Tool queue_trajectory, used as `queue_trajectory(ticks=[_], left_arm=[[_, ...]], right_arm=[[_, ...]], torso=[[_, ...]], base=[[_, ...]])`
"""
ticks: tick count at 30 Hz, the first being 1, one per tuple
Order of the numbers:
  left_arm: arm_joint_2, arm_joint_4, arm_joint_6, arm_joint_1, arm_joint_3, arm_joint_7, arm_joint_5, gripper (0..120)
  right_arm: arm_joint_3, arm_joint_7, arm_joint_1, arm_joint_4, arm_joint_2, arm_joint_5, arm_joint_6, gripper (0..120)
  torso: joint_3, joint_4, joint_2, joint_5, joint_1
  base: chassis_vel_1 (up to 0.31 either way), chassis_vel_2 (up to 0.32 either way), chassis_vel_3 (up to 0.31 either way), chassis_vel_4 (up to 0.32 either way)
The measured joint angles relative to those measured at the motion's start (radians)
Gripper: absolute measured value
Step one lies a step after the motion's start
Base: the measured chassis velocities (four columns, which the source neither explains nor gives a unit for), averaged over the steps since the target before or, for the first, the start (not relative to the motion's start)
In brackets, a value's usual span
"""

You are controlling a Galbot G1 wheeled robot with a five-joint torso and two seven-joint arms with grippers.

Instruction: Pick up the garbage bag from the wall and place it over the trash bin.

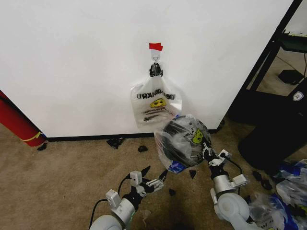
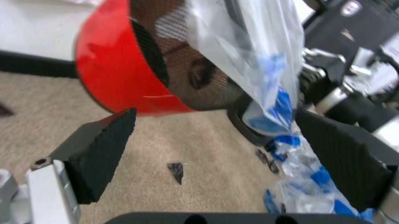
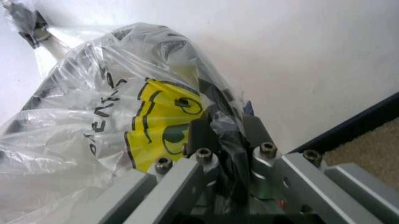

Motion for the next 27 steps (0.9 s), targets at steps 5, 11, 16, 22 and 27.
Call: queue_trajectory(ticks=[5, 11, 16, 22, 27], left_arm=[[0.000, 0.009, -0.016, -0.012, 0.000, 0.041, 0.004, 93], [-0.007, 0.009, -0.016, -0.031, -0.001, 0.034, -0.007, 75], [-0.008, 0.009, -0.015, -0.035, 0.001, 0.030, -0.017, 58], [-0.006, 0.016, -0.014, -0.035, 0.002, 0.052, -0.016, 37], [-0.004, 0.023, -0.014, -0.037, 0.000, 0.075, -0.014, 19]], right_arm=[[-0.003, 0.000, -0.002, 0.006, -0.002, 0.017, -0.011, 0], [-0.008, 0.001, -0.002, 0.013, -0.001, 0.030, -0.023, 0], [-0.009, 0.004, 0.000, 0.015, -0.001, 0.033, -0.028, 0], [-0.008, 0.004, 0.000, 0.015, -0.002, 0.033, -0.030, 0], [-0.006, 0.005, 0.000, 0.015, -0.004, 0.032, -0.035, 0]], torso=[[0.000, 0.0001, 0.000, 0.0000, 0.000], [0.000, 0.0001, 0.000, 0.0000, 0.000], [0.000, 0.0001, 0.000, 0.0000, 0.000], [0.000, 0.0000, 0.000, 0.0000, 0.000], [0.000, 0.0000, 0.000, 0.0000, 0.000]], base=[[0.000, 0.000, 0.000, 0.000], [0.000, 0.000, 0.000, 0.000], [0.000, 0.000, 0.000, 0.000], [0.000, 0.000, 0.000, 0.000], [0.000, 0.000, 0.000, 0.000]])
